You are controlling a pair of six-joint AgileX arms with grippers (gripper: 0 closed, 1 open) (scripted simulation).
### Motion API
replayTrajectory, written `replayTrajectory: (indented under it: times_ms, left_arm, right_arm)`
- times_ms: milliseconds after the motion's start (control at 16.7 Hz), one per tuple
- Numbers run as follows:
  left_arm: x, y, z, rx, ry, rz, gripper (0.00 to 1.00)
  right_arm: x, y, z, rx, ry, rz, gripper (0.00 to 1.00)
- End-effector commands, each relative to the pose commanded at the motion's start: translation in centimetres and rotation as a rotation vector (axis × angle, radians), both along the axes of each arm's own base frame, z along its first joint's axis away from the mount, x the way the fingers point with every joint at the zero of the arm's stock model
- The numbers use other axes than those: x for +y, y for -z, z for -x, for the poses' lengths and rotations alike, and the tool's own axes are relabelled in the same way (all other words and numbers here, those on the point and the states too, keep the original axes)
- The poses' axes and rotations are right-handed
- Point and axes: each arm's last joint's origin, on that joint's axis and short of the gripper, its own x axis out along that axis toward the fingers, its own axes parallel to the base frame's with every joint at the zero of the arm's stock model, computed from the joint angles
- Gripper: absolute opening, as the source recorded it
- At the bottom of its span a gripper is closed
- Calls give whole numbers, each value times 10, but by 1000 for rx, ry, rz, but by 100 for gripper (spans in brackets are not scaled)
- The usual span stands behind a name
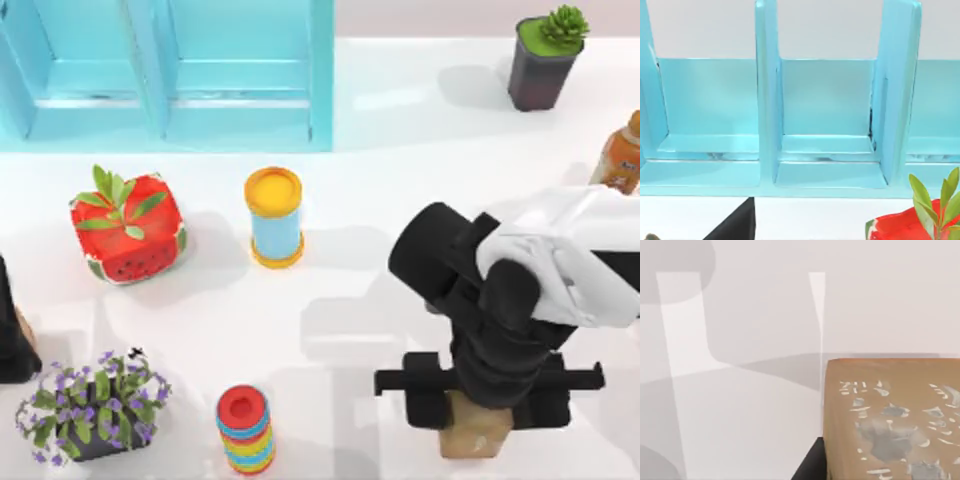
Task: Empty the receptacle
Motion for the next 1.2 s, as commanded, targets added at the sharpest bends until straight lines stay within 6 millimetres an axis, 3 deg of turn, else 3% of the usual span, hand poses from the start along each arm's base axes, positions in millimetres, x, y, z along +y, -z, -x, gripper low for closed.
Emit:
replayTrajectory:
  times_ms: [600,1200]
  left_arm:
    - [0,0,0,0,0,0,100]
    - [0,0,0,0,0,0,100]
  right_arm:
    - [0,0,0,0,0,0,98]
    - [0,-1,0,-1,1,-1,100]
